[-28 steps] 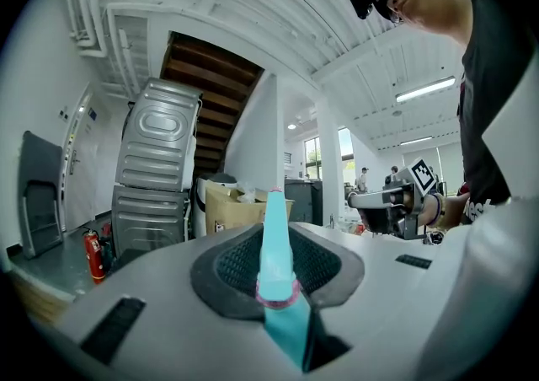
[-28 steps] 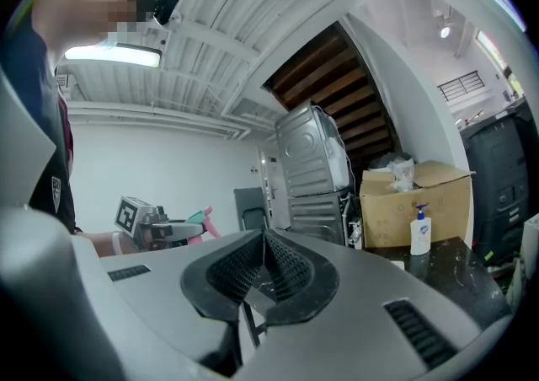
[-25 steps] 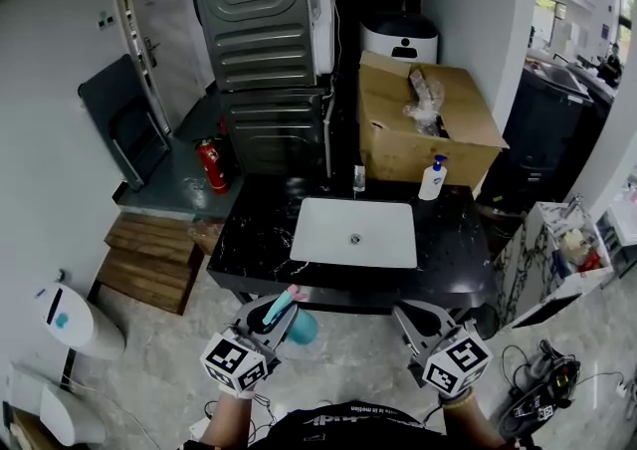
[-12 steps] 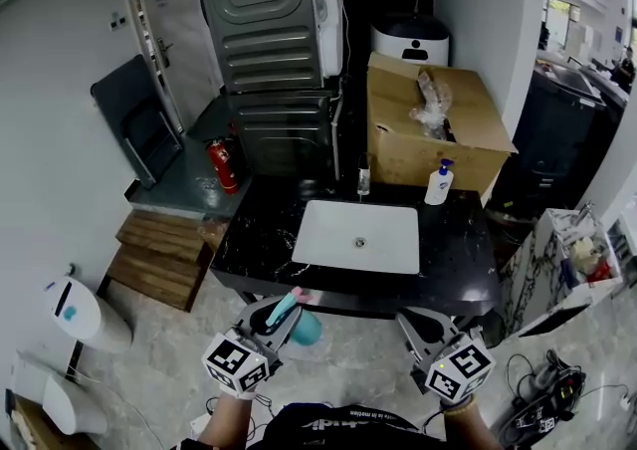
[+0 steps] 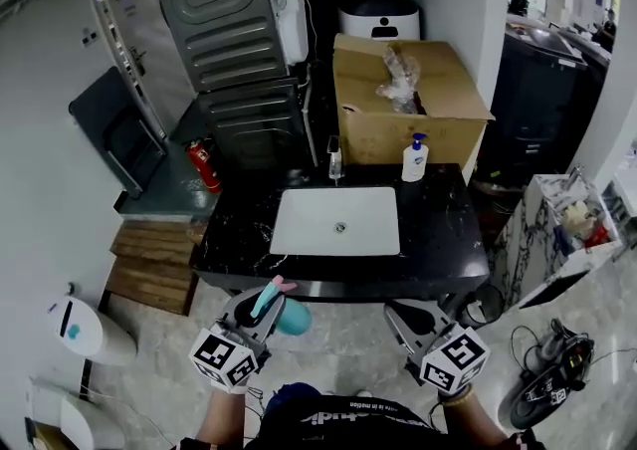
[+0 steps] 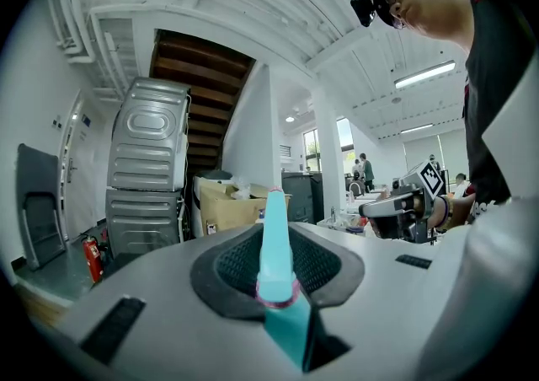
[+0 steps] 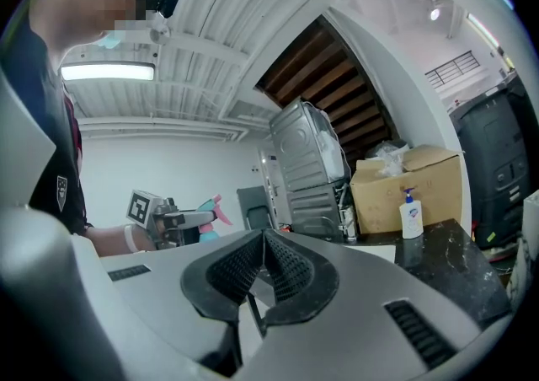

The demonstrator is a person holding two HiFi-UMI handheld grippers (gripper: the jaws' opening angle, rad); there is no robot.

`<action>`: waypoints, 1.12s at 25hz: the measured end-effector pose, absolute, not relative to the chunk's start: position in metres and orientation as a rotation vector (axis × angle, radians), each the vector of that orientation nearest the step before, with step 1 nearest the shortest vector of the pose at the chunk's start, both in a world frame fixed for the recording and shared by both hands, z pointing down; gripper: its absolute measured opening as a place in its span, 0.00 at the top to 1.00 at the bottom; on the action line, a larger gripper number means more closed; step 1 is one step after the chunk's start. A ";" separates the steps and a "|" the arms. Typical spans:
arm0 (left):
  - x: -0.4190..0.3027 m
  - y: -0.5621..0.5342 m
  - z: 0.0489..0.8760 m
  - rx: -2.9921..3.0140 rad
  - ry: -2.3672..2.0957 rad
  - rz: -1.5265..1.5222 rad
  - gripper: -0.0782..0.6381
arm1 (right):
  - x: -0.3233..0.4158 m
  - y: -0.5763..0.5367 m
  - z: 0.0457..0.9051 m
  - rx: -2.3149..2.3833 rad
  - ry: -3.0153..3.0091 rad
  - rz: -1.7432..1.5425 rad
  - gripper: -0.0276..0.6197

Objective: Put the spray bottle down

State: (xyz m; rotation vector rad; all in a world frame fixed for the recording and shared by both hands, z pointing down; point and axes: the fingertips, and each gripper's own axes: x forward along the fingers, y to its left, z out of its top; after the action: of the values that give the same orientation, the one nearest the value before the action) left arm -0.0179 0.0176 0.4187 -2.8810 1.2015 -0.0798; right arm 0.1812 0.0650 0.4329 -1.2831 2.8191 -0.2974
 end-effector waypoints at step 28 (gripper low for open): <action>-0.040 -0.083 0.432 -2.848 1.231 -0.139 0.76 | 0.205 -0.014 0.462 -1.402 2.792 -0.392 0.90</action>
State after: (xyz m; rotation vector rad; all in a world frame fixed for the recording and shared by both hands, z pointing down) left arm -0.0399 -0.0831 0.4324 -2.8475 1.2310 -0.1394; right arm 0.2047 -0.0136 0.4617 -1.4017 2.7916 -0.3920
